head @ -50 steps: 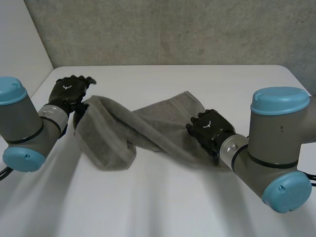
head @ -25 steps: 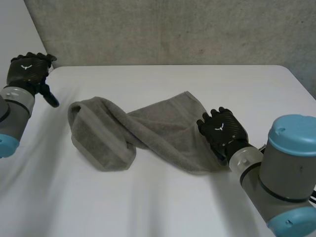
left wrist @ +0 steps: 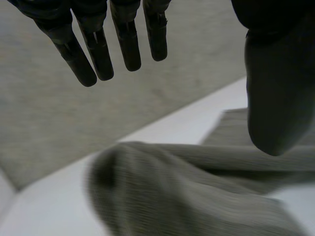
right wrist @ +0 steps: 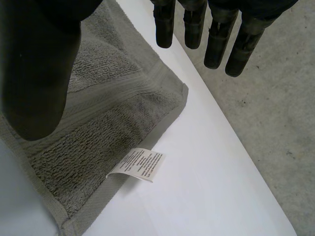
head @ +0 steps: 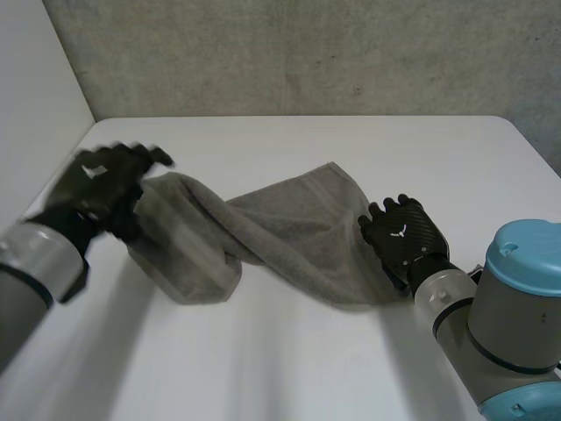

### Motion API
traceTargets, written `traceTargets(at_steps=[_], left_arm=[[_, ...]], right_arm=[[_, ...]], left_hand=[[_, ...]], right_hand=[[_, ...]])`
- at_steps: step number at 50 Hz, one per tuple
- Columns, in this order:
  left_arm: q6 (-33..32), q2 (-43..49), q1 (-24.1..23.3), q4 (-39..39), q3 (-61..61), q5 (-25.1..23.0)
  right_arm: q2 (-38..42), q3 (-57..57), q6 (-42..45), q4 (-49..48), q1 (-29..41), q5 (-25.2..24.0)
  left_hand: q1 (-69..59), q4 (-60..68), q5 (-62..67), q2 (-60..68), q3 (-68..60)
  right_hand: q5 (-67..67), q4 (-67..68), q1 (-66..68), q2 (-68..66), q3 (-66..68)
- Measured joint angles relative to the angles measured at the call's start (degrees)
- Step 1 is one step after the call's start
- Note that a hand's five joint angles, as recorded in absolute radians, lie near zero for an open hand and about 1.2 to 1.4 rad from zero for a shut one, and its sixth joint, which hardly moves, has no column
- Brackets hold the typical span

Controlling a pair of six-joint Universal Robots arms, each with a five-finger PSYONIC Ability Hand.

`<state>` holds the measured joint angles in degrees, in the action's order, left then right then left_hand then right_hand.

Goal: Fold the towel.

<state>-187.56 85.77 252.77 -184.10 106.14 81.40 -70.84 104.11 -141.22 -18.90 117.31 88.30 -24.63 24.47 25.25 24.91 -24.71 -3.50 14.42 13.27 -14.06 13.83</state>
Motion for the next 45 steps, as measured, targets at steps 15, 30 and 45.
traceTargets(at_steps=[15,30,45], left_arm=[[-0.64,19.63,-8.32,1.61,-2.98,-1.29],[-0.70,29.10,-8.51,-3.20,-10.87,5.36],[-5.66,32.26,-8.68,-4.40,-12.72,8.38]], right_arm=[[0.37,0.72,0.07,0.00,-0.04,-0.17],[0.43,1.89,0.12,-0.34,-0.21,-1.10],[0.50,2.06,0.16,-0.39,-0.23,-1.32]], left_hand=[[-6.72,6.64,6.51,6.30,-6.80],[-6.72,6.64,6.51,6.30,-6.80],[-6.72,6.64,6.51,6.30,-6.80]], right_hand=[[0.00,0.00,0.00,0.00,0.00],[0.00,0.00,0.00,0.00,0.00],[0.00,0.00,0.00,0.00,0.00]])
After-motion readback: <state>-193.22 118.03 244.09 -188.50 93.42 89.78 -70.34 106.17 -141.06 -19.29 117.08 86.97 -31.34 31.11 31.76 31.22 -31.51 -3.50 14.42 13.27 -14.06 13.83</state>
